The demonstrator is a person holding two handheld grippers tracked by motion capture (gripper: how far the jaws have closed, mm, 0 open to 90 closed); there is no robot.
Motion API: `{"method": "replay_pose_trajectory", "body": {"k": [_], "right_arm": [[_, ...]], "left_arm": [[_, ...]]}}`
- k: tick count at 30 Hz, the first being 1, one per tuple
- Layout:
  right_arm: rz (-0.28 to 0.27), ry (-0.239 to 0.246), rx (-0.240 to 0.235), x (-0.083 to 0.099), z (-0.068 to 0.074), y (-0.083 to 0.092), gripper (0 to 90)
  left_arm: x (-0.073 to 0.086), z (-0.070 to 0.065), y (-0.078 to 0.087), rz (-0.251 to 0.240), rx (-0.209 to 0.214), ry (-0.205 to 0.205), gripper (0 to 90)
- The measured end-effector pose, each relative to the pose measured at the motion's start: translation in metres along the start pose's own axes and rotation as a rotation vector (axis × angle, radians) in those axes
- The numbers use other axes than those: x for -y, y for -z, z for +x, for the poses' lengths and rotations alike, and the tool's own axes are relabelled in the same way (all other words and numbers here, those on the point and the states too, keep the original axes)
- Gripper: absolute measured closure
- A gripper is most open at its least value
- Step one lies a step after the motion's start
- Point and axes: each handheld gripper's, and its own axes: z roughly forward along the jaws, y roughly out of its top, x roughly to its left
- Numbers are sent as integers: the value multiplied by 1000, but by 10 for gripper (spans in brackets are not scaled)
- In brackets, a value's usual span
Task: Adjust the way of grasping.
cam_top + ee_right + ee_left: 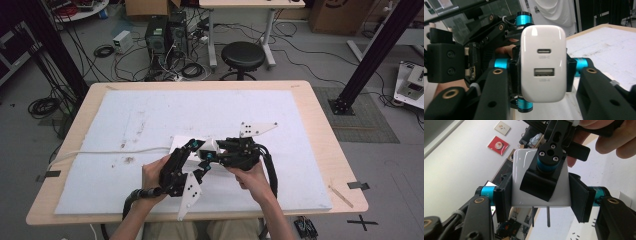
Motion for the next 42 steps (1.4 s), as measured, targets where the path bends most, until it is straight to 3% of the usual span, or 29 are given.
{"method": "replay_pose_trajectory", "body": {"k": [11, 25, 34, 42], "right_arm": [[8, -5, 16, 0, 1, 0, 628], [17, -32, 28, 1, -1, -1, 629], [6, -34, 43, 1, -2, 1, 629], [-6, -20, 82, 0, -3, 5, 629]], "left_arm": [[1, 0, 0, 8, 4, 5, 424], [3, 2, -3, 29, 27, 47, 420], [4, 5, -4, 36, 39, 73, 317], [5, 19, 4, 26, 80, 200, 299]]}}
